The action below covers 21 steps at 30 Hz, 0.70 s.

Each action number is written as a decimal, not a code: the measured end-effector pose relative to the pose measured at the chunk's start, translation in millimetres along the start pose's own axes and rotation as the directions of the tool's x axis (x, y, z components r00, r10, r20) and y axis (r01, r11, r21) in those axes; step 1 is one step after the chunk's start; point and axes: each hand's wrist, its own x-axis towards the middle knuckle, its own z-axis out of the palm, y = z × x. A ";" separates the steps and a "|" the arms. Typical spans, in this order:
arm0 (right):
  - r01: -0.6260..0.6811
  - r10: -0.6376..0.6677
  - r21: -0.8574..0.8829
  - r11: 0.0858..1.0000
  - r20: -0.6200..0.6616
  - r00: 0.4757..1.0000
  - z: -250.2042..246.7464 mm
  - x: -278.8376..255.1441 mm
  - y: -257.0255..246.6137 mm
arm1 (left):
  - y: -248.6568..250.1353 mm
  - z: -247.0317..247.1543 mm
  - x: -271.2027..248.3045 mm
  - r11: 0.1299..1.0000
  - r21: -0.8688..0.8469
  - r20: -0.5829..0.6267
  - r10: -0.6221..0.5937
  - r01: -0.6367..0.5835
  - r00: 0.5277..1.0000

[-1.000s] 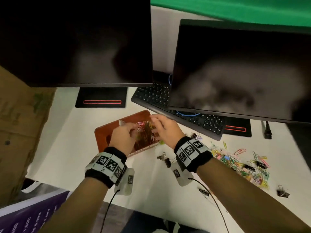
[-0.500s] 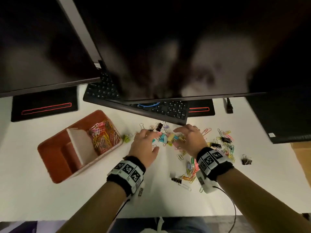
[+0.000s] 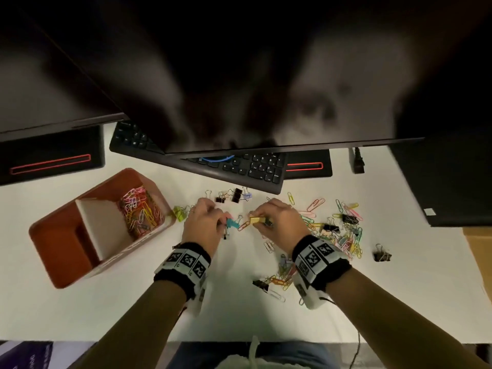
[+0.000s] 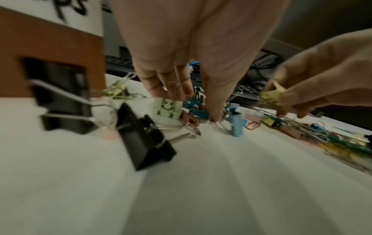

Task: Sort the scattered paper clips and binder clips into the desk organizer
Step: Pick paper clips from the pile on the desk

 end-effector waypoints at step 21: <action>-0.391 0.365 -0.139 0.910 -0.180 0.913 -58.7 -3.9 65.5 | 13.0 -9.9 -27.3 0.989 0.147 -0.055 0.014 -0.006 0.998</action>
